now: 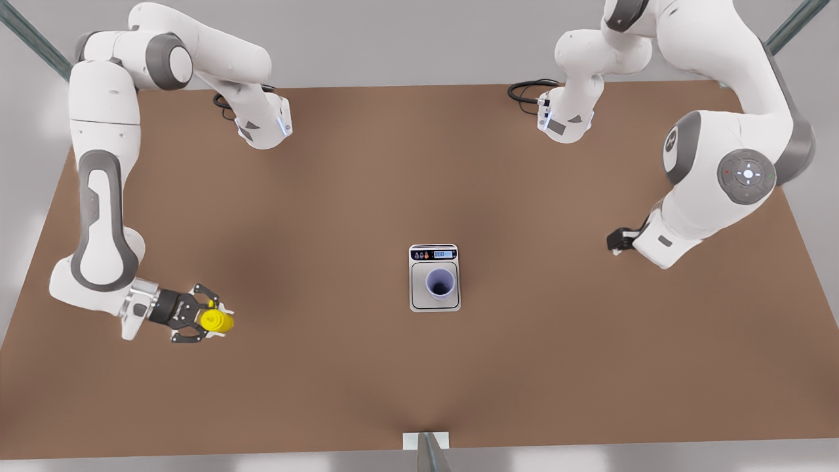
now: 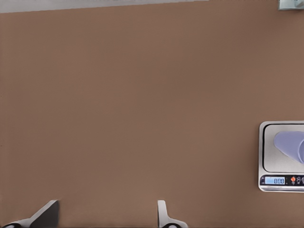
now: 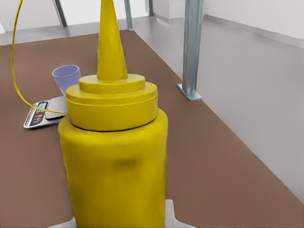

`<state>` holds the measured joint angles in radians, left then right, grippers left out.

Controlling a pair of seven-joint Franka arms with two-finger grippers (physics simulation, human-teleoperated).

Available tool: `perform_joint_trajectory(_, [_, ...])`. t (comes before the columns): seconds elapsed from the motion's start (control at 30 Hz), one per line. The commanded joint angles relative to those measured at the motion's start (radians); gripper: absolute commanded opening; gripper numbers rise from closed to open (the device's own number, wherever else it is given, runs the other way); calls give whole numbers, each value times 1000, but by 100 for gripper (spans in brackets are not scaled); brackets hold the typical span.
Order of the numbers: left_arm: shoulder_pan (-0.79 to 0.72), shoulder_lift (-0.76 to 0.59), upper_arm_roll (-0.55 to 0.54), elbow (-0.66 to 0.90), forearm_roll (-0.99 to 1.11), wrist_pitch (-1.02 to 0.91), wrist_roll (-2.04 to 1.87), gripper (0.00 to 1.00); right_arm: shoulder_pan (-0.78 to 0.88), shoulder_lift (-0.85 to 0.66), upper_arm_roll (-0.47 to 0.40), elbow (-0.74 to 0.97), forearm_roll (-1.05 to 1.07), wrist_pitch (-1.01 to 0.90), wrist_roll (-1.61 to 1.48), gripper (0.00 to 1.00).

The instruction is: Move cup to the weight, pick up sauce bottle, pour sauce

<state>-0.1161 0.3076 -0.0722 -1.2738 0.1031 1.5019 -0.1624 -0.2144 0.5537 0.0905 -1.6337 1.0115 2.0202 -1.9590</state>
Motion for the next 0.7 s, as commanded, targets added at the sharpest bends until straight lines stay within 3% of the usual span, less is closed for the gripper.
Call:
perform_joint_trajectory(0.0, [-5, 2, 0, 2, 47, 0, 0, 100, 10, 0, 0, 0, 1, 14, 17, 55])
perform_joint_trajectory(0.23, [-20, 30, -1, 4, 40, -8, -6, 100, 247, -54, -3, 3, -60, 221, 339, 55])
perform_joint_trajectory(0.43, [-20, 39, -1, 4, 33, -8, -5, 100, 368, -121, -6, -2, -378, 287, 569, 55])
perform_joint_trajectory(0.5, [-19, 39, 0, 4, 24, -8, 0, 100, 460, -141, -11, 0, -591, 287, 781, 55])
perform_joint_trajectory(0.57, [-20, 39, 0, 4, 18, -8, 0, 100, 630, -158, -113, 2, -706, 284, 914, 55])
perform_joint_trajectory(0.67, [-19, 25, 6, 5, 18, -37, -49, 100, 745, -164, -138, 8, -941, 268, 1085, 55])
